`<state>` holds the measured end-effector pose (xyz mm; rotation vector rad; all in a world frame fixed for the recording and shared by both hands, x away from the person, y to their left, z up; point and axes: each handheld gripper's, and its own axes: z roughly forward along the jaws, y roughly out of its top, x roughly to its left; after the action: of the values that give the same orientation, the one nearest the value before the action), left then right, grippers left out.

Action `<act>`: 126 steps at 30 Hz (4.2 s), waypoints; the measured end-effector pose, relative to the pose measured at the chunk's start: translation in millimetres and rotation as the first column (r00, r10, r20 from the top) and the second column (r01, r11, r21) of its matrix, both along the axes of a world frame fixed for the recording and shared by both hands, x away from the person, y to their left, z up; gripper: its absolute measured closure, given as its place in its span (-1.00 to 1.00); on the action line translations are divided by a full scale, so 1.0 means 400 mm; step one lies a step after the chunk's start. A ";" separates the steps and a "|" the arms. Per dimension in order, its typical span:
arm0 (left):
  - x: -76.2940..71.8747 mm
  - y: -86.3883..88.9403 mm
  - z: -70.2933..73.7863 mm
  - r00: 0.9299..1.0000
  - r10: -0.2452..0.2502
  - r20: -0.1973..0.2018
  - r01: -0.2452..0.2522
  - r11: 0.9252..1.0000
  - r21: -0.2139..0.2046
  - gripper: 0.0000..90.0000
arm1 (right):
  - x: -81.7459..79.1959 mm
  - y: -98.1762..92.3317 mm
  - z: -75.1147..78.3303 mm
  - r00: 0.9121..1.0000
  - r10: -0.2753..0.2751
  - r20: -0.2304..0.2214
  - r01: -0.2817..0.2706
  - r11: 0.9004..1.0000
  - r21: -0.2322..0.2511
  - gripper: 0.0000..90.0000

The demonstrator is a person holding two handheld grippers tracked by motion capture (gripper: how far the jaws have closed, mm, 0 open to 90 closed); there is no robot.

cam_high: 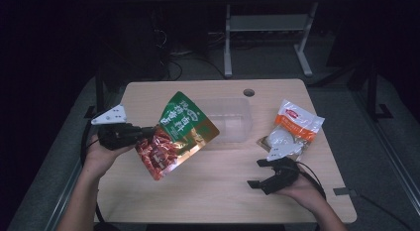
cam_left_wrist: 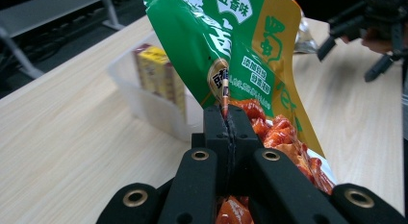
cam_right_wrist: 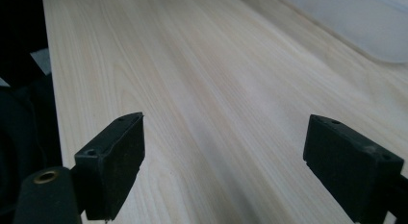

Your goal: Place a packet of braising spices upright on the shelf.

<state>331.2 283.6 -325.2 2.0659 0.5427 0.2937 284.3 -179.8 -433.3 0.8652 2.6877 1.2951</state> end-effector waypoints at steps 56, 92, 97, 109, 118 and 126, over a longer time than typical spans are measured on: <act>-0.076 -0.276 -0.068 0.920 -0.392 -0.023 0.391 0.909 0.143 0.99 | 0.064 0.049 0.077 0.982 0.189 -0.007 -0.182 0.953 0.243 0.78; -0.031 -0.218 -0.088 0.975 -0.221 -0.003 0.220 0.971 0.089 0.36 | 0.050 0.043 0.130 0.972 0.236 0.021 -0.231 0.922 0.311 1.00; -0.045 -0.206 -0.090 0.980 -0.198 0.000 0.197 0.975 0.098 0.12 | 0.045 0.032 0.162 0.977 0.212 0.037 -0.213 0.928 0.307 1.00; -0.067 -0.158 -0.197 0.993 -0.081 -0.084 0.093 0.986 0.138 -0.46 | 0.062 0.024 0.225 0.989 0.134 0.062 -0.146 0.958 0.248 1.00; -0.085 -0.151 -0.249 0.990 -0.081 -0.114 0.101 0.979 0.177 -0.56 | 0.083 0.015 0.264 0.990 0.106 0.088 -0.124 0.962 0.244 1.00; -0.088 -0.168 -0.259 0.989 -0.099 -0.111 0.119 0.974 0.195 -0.56 | 0.096 0.000 0.319 0.989 0.063 0.132 -0.093 0.966 0.241 1.00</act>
<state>296.1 216.5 -428.7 2.3074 0.4727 0.1864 322.8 -180.0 -305.7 0.6763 2.5261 1.6693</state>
